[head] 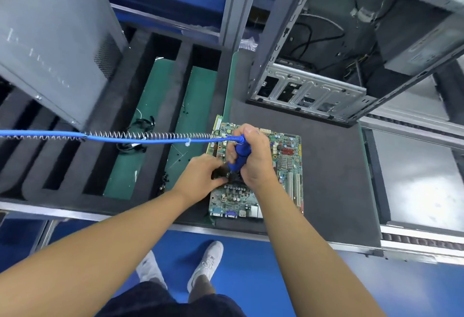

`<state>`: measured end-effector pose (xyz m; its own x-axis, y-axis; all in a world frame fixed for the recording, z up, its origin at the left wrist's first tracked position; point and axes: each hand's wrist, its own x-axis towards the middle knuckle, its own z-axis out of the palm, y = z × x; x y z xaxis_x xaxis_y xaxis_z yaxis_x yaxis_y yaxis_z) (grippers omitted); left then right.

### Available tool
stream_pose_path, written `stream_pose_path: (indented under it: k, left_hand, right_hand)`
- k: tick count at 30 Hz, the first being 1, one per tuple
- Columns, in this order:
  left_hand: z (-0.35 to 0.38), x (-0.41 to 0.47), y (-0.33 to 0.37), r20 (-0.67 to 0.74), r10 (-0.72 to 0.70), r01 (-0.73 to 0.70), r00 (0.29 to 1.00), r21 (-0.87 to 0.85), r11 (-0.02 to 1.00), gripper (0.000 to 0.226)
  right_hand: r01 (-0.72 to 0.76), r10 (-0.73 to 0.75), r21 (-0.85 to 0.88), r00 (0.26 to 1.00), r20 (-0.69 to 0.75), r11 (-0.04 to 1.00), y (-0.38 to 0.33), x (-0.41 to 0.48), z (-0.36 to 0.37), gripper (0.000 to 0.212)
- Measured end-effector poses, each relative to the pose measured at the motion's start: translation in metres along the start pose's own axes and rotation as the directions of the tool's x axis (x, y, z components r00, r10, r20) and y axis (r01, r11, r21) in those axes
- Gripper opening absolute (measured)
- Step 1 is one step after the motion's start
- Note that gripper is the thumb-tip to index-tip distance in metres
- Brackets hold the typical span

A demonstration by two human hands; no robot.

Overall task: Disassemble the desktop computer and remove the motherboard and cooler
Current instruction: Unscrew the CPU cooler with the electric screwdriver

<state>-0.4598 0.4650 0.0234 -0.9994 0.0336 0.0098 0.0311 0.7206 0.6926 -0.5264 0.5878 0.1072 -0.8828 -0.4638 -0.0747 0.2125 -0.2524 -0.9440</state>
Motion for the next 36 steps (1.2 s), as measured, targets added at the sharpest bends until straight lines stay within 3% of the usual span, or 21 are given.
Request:
stream_pose_path:
  k: [7,16,36]
  left_hand:
    - [0.006,0.004,0.001,-0.023,-0.048,0.050,0.999,0.134,0.990,0.022]
    - [0.003,0.004,0.008,0.011,0.012,-0.015,1.000,0.310,0.951,0.026]
    - [0.001,0.006,0.007,-0.006,0.006,-0.003,1.000,0.338,0.941,0.028]
  right_hand:
    - [0.016,-0.015,-0.003,0.999,0.031,1.000,-0.001,0.005,0.003,0.027]
    - [0.008,-0.008,0.000,0.999,0.051,1.000,-0.004,0.006,0.005,0.025]
    - [0.002,-0.002,-0.040,1.000,0.001,0.999,-0.007,0.000,0.002,0.027]
